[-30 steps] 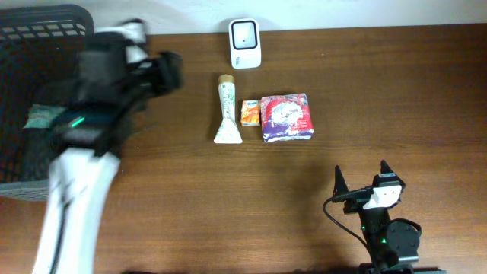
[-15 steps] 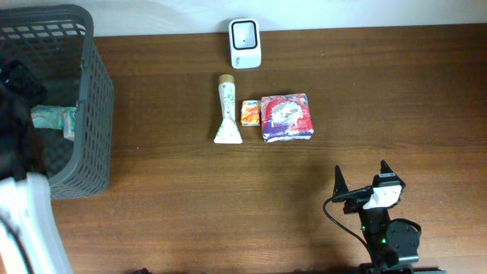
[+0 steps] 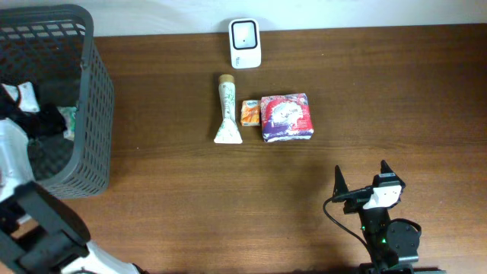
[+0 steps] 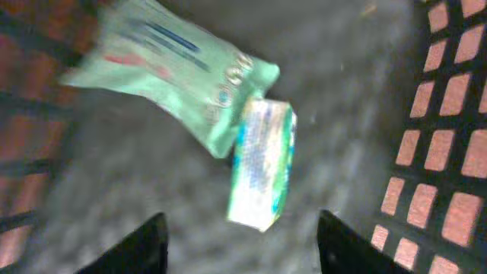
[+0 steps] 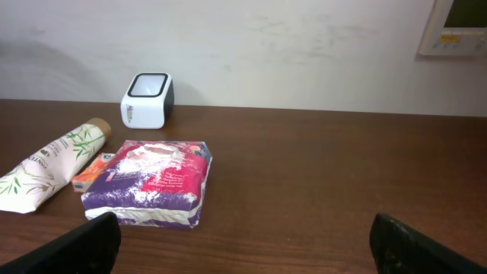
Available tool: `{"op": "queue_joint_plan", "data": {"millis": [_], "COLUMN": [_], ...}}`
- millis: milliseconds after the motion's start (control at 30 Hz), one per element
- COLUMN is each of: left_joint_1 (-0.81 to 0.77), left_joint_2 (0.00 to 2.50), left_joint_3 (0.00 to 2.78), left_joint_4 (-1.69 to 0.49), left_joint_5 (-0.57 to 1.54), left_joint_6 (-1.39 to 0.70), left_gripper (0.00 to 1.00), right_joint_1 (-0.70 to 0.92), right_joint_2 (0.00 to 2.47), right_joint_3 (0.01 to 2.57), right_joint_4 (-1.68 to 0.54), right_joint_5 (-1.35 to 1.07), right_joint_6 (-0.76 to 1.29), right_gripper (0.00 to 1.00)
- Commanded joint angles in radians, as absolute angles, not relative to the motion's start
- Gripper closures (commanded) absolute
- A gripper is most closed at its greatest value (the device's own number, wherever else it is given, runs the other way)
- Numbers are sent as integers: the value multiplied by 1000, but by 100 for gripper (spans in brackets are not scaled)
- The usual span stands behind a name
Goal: Scan the item barcode
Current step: 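Reach the left gripper into the basket and grasp the green-white tissue pack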
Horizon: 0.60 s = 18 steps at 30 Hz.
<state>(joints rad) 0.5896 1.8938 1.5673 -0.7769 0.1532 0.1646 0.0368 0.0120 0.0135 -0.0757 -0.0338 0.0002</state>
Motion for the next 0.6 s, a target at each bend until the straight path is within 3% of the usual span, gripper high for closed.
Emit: {"op": "queue_joint_plan", "data": {"millis": [0, 133, 233, 400, 467, 567], "left_joint_1": [583, 583, 584, 572, 572, 572], "left_joint_2": [1990, 2025, 2041, 2090, 2100, 2102], "left_joint_3": [1573, 1573, 1573, 1571, 1571, 1572], "left_joint_4": [-781, -766, -772, -775, -768, -725], "left_joint_5": [237, 236, 237, 237, 236, 237], "left_joint_6": [189, 189, 189, 189, 189, 189], "left_gripper": [35, 33, 40, 42, 54, 94], "right_joint_1": [32, 32, 32, 32, 32, 32], "right_joint_2": [6, 6, 6, 6, 6, 6], "right_joint_3": [6, 6, 6, 6, 6, 6], "right_joint_4": [-79, -79, -79, -79, -79, -79], "right_joint_5": [-33, -33, -33, -33, -33, -33], "right_joint_6": [8, 8, 8, 8, 8, 8], "right_gripper": [1, 1, 1, 1, 1, 1]}}
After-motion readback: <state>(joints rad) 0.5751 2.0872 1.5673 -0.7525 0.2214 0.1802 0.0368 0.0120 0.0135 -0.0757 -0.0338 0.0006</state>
